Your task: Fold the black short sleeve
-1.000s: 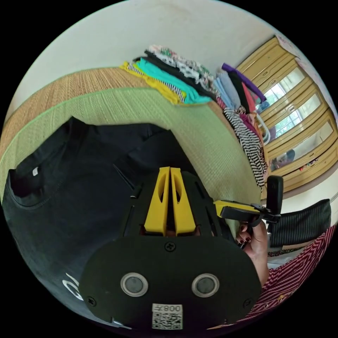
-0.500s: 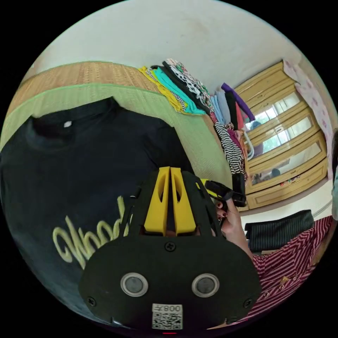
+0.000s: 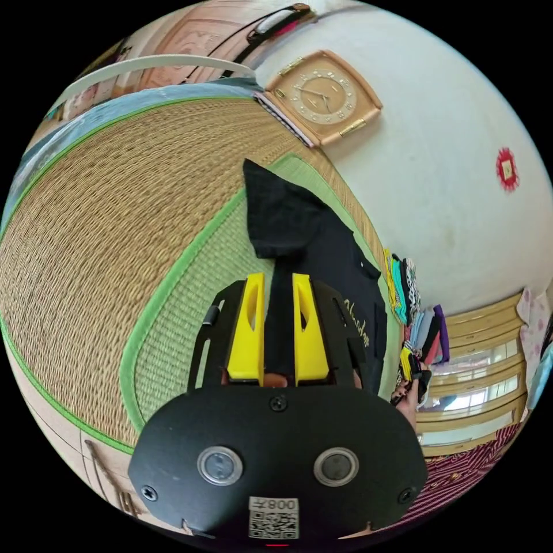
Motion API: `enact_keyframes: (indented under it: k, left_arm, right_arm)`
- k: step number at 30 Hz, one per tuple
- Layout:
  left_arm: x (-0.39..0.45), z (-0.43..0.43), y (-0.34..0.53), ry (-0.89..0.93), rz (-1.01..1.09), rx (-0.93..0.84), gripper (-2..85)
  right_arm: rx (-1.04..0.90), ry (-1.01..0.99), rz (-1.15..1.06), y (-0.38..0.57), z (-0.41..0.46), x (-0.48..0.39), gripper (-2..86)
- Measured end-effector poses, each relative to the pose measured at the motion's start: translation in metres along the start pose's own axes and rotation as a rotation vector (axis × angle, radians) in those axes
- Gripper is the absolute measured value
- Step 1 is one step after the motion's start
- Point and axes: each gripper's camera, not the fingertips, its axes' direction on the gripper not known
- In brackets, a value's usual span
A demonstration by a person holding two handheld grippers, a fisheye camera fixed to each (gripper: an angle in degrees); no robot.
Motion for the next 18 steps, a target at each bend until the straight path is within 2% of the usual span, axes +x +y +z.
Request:
enact_keyframes:
  k: [5, 10, 18]
  left_arm:
    - [-0.043, -0.019, -0.017, 0.118, -0.104, 0.035, 8.9]
    - [-0.061, -0.038, -0.022, 0.159, -0.094, 0.035, 7.2]
    - [-0.070, -0.068, -0.025, 0.143, -0.027, -0.004, 5.2]
  right_arm:
    - [-0.277, 0.037, -0.195, -0.016, 0.159, -0.078, 3.2]
    - [-0.545, 0.087, -0.393, -0.006, 0.354, -0.155, 6.7]
    - [-0.792, 0.338, -0.658, 0.056, 0.587, -0.235, 8.4]
